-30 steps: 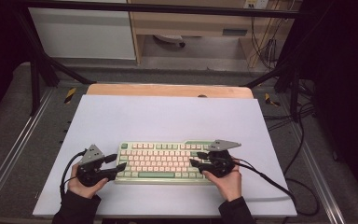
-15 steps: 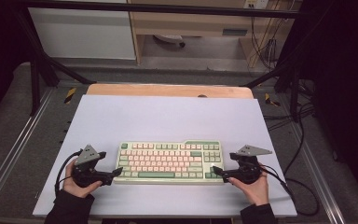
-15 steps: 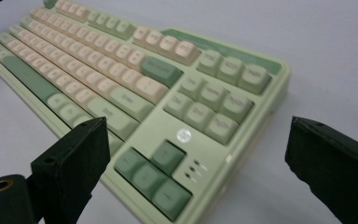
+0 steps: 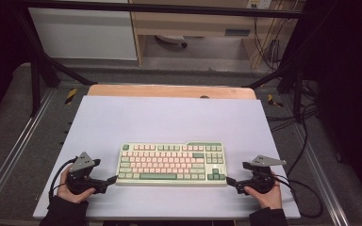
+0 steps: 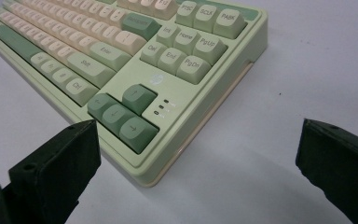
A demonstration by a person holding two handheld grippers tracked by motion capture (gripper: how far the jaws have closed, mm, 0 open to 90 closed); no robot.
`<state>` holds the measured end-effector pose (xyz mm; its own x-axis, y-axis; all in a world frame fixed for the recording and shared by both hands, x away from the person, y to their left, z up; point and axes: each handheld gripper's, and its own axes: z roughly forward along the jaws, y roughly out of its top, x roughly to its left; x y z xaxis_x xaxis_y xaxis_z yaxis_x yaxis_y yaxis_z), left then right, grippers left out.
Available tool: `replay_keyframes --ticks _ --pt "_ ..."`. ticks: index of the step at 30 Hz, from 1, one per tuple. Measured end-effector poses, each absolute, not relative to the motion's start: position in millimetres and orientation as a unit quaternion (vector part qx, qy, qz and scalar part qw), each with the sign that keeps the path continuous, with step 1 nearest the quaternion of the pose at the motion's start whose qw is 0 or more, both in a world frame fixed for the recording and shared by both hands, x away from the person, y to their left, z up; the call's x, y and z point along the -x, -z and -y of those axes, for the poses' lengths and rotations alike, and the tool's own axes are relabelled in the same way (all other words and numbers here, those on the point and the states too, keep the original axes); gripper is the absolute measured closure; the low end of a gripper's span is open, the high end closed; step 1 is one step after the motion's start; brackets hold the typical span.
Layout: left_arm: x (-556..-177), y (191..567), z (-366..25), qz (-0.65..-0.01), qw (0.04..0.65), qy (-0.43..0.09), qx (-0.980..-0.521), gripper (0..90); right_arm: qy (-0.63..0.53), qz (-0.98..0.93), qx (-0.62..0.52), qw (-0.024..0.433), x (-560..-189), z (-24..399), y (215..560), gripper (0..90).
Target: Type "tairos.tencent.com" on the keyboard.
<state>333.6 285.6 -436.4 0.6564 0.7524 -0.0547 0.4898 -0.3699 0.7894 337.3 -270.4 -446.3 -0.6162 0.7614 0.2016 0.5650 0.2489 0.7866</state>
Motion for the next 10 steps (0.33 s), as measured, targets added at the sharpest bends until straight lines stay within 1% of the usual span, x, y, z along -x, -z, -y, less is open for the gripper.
replay_keyframes --ticks 10 --pt "-333.6 438.1 -285.6 -0.378 0.408 -0.155 -0.817 6.0 -0.441 -0.786 -0.419 0.107 -336.1 270.7 448.1 0.4"
